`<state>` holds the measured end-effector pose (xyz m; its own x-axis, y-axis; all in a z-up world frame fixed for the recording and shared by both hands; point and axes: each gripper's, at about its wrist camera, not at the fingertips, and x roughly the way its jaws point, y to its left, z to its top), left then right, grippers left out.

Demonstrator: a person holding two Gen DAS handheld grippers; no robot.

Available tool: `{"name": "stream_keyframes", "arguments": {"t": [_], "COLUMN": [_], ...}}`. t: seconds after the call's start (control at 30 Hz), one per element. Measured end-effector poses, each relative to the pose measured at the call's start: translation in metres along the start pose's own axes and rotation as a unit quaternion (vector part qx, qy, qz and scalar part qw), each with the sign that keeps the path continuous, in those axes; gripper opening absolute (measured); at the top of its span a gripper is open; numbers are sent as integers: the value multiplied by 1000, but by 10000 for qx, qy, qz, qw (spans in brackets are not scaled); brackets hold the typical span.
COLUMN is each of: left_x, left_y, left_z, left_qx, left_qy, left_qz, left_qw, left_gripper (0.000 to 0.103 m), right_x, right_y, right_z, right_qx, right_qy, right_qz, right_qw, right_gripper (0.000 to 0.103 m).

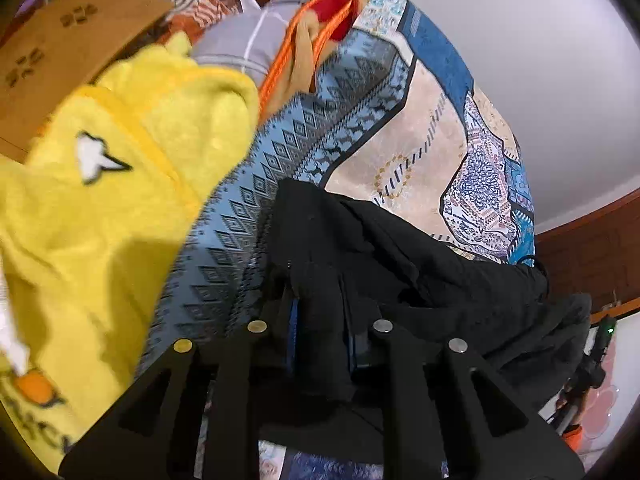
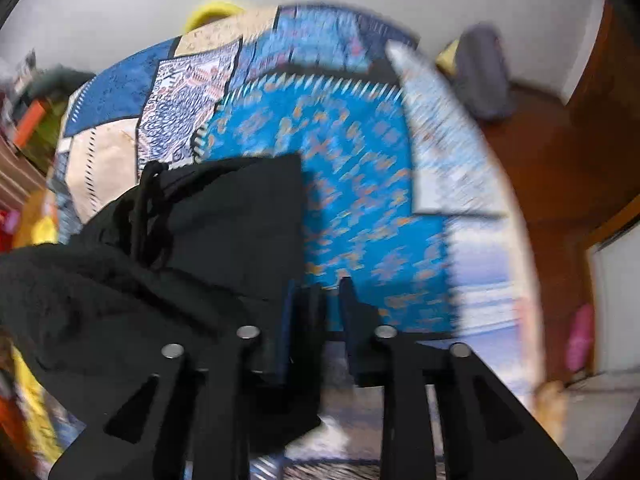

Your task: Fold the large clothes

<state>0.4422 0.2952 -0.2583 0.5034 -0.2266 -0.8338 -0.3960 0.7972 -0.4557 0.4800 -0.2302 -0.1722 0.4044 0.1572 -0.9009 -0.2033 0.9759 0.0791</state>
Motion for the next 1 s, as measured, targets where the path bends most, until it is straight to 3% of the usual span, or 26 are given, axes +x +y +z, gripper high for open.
{"name": "stream_keyframes", "arguments": {"t": [0.1,0.17,0.33,0.47,0.7,0.83,1.0], "left_x": [-22,-35,-65,-70,-80,-82,-88], "left_y": [-6,-11,-16,-17,-14,-9,5], "left_z": [-1,-4,-16,-19,-18,-17,-14], "left_qx": [245,435,591,595,505,432,138], "left_qy": [-62,-67,-154,-72,47,128,169], "left_qz": [197,336,443,490,262,37,-534], "left_qw": [9995,9985,9972,9970,9984,9990,9983], "left_gripper": [22,22,26,27,29,31,41], "right_x": [-36,-58,-98,-104,-64,-19,6], "right_y": [1,3,29,70,147,166,165], "right_z": [-4,-5,-23,-39,-63,-61,-55], "right_qx": [-241,-212,-338,-682,-1404,-1254,-1135], "right_qy": [-444,-707,-1019,-1018,-668,-310,-472], "right_qz": [-300,-277,463,971,1220,1042,882], "right_qw": [9983,9969,9931,9877,9803,9861,9885], "right_gripper": [40,40,40,40,40,41,60]}}
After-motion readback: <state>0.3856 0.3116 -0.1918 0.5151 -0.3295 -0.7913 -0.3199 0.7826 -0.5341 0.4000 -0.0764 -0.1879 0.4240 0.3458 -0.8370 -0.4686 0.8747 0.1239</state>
